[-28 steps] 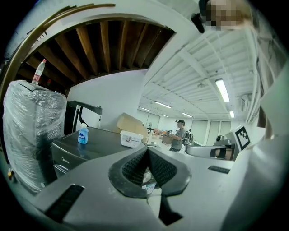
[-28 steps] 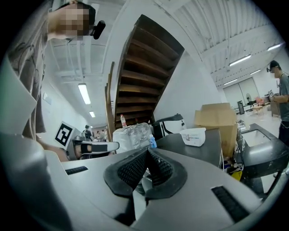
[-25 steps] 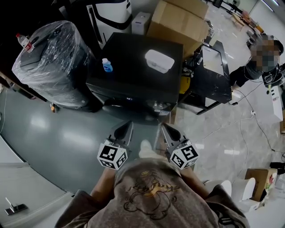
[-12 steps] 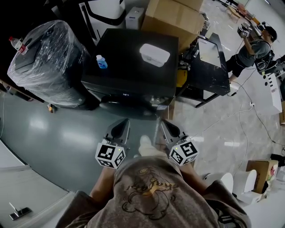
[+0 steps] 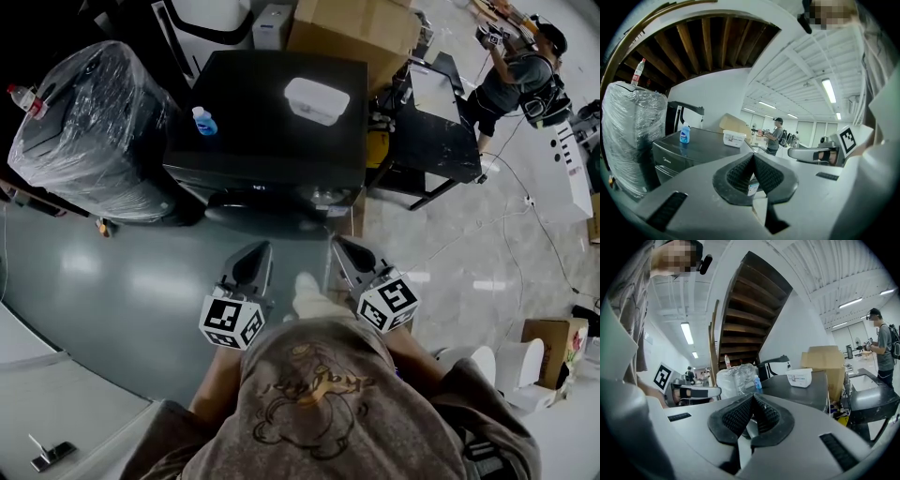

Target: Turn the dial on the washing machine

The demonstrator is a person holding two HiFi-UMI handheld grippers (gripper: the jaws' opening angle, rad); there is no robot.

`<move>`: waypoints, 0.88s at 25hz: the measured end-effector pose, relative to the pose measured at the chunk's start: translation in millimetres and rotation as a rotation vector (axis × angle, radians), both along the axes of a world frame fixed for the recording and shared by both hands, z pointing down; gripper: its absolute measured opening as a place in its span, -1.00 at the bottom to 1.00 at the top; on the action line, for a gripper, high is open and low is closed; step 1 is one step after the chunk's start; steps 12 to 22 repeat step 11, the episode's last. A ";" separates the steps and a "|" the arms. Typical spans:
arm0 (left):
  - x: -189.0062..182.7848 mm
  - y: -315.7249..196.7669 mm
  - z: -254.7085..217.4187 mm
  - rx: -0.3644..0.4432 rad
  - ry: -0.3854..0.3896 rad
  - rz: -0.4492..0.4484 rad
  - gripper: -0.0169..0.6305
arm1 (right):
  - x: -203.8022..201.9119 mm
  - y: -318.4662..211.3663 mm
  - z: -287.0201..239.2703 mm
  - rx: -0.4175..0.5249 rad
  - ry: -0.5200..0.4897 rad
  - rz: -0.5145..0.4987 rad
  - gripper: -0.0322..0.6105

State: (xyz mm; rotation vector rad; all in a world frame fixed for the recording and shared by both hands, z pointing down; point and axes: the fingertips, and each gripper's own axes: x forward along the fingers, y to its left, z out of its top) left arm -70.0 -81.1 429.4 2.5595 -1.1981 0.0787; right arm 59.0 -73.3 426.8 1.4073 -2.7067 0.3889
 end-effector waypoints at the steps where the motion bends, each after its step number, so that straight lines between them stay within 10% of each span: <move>1: 0.4 0.7 0.1 -0.001 0.001 0.001 -0.95 | -1.6 -0.6 -0.4 0.001 0.000 -0.007 -0.90; 22: -5.2 7.4 7.8 -0.030 -0.001 -0.010 -0.95 | -10.2 -0.9 6.0 -0.010 -0.003 -0.020 -0.90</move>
